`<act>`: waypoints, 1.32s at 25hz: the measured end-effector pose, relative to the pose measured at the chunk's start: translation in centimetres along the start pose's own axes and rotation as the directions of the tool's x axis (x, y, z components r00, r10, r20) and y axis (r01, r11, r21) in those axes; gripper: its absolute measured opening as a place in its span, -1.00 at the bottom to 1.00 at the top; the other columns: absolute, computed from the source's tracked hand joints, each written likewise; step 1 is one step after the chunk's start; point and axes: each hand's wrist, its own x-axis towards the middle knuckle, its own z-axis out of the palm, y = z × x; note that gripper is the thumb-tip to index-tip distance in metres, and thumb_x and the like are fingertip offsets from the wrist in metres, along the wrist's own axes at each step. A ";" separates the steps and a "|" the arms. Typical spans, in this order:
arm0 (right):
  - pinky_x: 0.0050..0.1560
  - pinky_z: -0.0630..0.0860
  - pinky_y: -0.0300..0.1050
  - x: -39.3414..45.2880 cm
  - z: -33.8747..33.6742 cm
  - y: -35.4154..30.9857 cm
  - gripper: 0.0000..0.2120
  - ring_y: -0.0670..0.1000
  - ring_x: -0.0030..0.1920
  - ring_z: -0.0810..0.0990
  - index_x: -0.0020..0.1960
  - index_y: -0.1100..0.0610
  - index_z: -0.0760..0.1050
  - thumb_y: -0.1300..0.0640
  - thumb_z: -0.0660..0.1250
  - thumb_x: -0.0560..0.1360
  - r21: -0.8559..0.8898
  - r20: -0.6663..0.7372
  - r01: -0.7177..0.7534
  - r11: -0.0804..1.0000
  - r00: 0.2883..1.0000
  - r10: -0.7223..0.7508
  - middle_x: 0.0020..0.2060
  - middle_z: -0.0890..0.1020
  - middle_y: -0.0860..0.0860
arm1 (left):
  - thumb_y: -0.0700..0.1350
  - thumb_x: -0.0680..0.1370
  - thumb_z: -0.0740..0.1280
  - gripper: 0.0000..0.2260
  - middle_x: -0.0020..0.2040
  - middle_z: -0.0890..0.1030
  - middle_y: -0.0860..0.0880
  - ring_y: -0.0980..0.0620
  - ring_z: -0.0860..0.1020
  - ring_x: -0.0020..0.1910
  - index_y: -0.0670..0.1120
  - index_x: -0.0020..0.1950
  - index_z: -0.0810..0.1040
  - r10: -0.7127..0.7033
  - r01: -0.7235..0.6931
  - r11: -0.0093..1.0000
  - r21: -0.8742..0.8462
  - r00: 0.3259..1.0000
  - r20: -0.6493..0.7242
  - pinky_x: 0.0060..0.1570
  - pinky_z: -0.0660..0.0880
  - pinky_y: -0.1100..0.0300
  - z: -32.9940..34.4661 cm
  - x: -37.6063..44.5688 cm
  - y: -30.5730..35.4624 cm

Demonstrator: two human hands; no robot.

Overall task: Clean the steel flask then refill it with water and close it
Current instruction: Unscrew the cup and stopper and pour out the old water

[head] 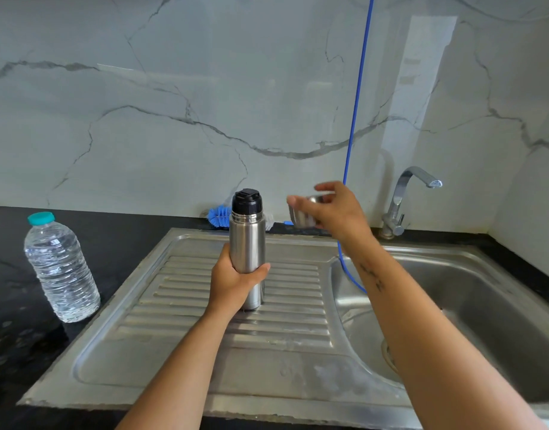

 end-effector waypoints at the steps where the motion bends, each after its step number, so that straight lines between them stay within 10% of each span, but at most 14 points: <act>1: 0.05 0.68 -0.04 -0.5 -0.1 1.8 -0.26 -0.04 0.01 0.68 0.29 0.04 0.49 -0.21 0.67 0.24 -0.001 -0.013 -0.025 1.000 1.000 0.025 0.07 0.64 -0.01 | -0.09 0.36 0.64 -0.46 0.02 0.66 0.04 0.08 0.65 -0.02 0.08 0.24 0.49 -0.003 0.003 1.000 0.004 1.000 -0.019 -0.10 0.57 0.19 -0.1 0.1 0.0; 14: -0.14 0.36 -0.50 -4.5 2.1 12.4 -0.34 -0.10 0.14 0.53 0.45 0.08 0.46 0.00 0.60 0.42 -0.287 0.066 -0.131 0.949 0.986 0.156 0.27 0.60 -0.03 | -0.10 0.36 0.64 -0.49 0.01 0.65 0.05 0.10 0.64 -0.04 0.04 0.21 0.50 -0.007 0.010 0.999 0.036 0.996 -0.084 -0.16 0.51 0.25 -0.5 0.1 0.2; 19: 0.30 0.50 -0.11 -3.9 1.8 8.3 -0.27 0.00 0.34 0.53 0.47 0.10 0.42 -0.16 0.56 0.42 -0.338 0.065 -0.030 0.941 0.996 0.055 0.34 0.56 -0.02 | -0.11 0.36 0.64 -0.49 -0.01 0.64 0.06 0.14 0.62 -0.07 0.03 0.20 0.49 -0.010 0.017 0.998 0.057 0.994 -0.113 -0.20 0.48 0.29 -0.7 0.1 0.5; 22: 0.18 0.55 -0.09 -1.8 3.3 0.5 -0.45 -0.01 0.20 0.61 0.38 0.10 0.50 -0.21 0.43 0.52 -0.319 0.106 0.190 0.928 0.981 -0.164 0.19 0.64 -0.03 | -0.14 0.35 0.63 -0.50 -0.04 0.62 0.09 0.19 0.61 -0.12 0.05 0.18 0.48 -0.012 0.024 0.997 0.073 0.989 -0.149 -0.27 0.46 0.37 -1.4 0.2 0.9; 27: -0.08 0.47 -0.03 0.5 11.0 -8.9 -0.35 0.10 -0.02 0.57 0.26 0.13 0.51 -0.42 0.12 0.58 -0.654 0.508 0.477 0.588 0.852 -0.125 -0.01 0.58 0.07 | -0.16 0.31 0.63 -0.55 -0.13 0.64 0.05 0.15 0.62 -0.24 0.03 0.08 0.51 0.002 0.028 0.994 0.108 0.966 -0.260 -0.41 0.44 0.43 -3.1 0.3 1.1; 33: -0.40 0.30 -0.17 1.6 16.5 -10.2 -0.34 -0.05 -0.37 0.48 -0.16 0.14 0.52 -0.38 -0.04 0.64 -0.844 0.507 0.530 0.081 0.838 -0.202 -0.34 0.52 -0.01 | -0.18 0.32 0.61 -0.55 -0.11 0.64 0.01 0.09 0.64 -0.23 -0.02 0.12 0.52 -0.021 0.048 0.996 0.080 0.950 -0.312 -0.35 0.49 0.34 -3.9 0.7 1.1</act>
